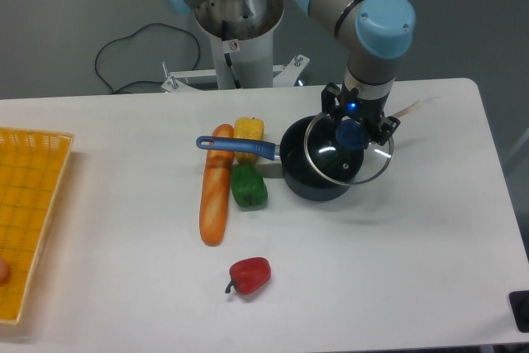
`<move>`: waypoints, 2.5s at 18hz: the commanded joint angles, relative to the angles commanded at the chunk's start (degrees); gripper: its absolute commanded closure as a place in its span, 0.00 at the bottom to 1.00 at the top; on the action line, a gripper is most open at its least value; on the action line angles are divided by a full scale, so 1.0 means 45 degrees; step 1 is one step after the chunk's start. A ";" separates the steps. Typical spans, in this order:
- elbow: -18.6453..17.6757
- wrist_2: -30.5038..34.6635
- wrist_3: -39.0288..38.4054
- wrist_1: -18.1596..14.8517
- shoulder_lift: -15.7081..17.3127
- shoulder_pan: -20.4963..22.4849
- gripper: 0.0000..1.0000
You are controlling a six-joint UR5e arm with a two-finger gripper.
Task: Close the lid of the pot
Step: 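Lift the glass lid by its blue knob and carry it over the black pot, then lower the glass lid onto the rim of the black pot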
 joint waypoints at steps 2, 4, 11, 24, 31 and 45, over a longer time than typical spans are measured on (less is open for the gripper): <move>-0.0177 0.0019 -0.0020 0.0000 0.0274 -0.0020 0.50; -0.0333 0.0020 -0.0020 0.0020 0.0353 -0.0058 0.50; -0.0861 0.0488 -0.0214 0.0937 0.0236 -0.0449 0.50; -0.1174 0.0898 -0.0469 0.1524 0.0041 -0.0820 0.50; -0.1252 0.0996 -0.0488 0.1640 -0.0076 -0.0957 0.49; -0.1291 0.1152 -0.0801 0.1680 -0.0194 -0.1133 0.48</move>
